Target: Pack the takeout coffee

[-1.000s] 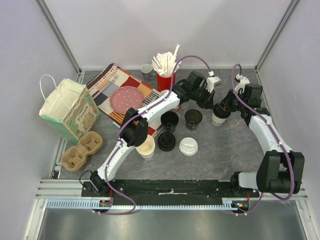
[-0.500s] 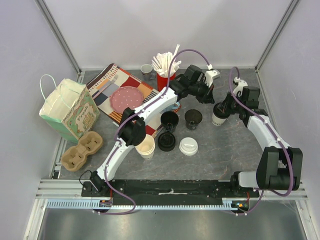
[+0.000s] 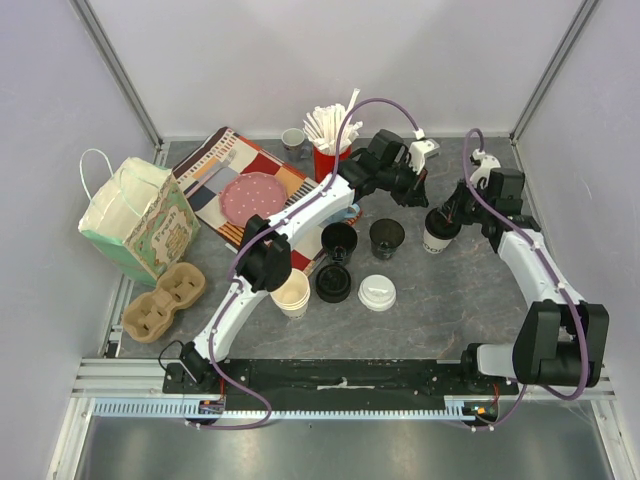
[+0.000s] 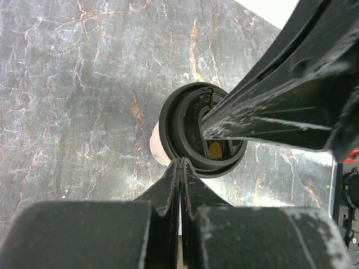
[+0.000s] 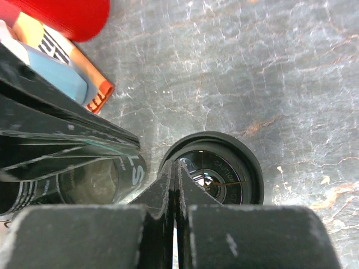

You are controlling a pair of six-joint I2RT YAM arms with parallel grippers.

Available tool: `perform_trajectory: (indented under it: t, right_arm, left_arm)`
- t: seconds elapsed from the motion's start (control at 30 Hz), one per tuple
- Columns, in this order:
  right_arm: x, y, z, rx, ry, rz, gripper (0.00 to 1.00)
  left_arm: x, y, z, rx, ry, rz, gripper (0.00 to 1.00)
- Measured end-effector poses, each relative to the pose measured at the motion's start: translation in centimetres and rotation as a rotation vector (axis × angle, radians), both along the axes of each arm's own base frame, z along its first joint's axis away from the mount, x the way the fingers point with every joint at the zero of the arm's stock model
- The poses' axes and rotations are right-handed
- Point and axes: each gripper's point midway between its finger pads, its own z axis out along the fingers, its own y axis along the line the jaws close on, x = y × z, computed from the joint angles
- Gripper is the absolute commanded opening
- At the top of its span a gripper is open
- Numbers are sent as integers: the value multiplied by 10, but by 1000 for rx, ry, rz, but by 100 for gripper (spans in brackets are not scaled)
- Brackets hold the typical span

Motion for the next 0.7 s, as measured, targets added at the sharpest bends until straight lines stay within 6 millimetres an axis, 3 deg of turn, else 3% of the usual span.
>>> perform_trajectory:
  t: [0.27, 0.37, 0.5, 0.7]
  right_arm:
    - [-4, -10, 53, -40, -140, -59, 0]
    - [-10, -16, 36, -49, -114, -96, 0]
    - [-24, -18, -18, -42, 22, -117, 0]
    - [-21, -18, -11, -28, 3, -120, 0]
  left_arm:
    - [0, 1, -1, 7, -8, -6, 2]
    - [-1, 4, 0, 16, -12, -10, 2]
    - [-1, 10, 9, 21, -23, -12, 2]
    - [-3, 17, 37, -2, -62, -15, 2]
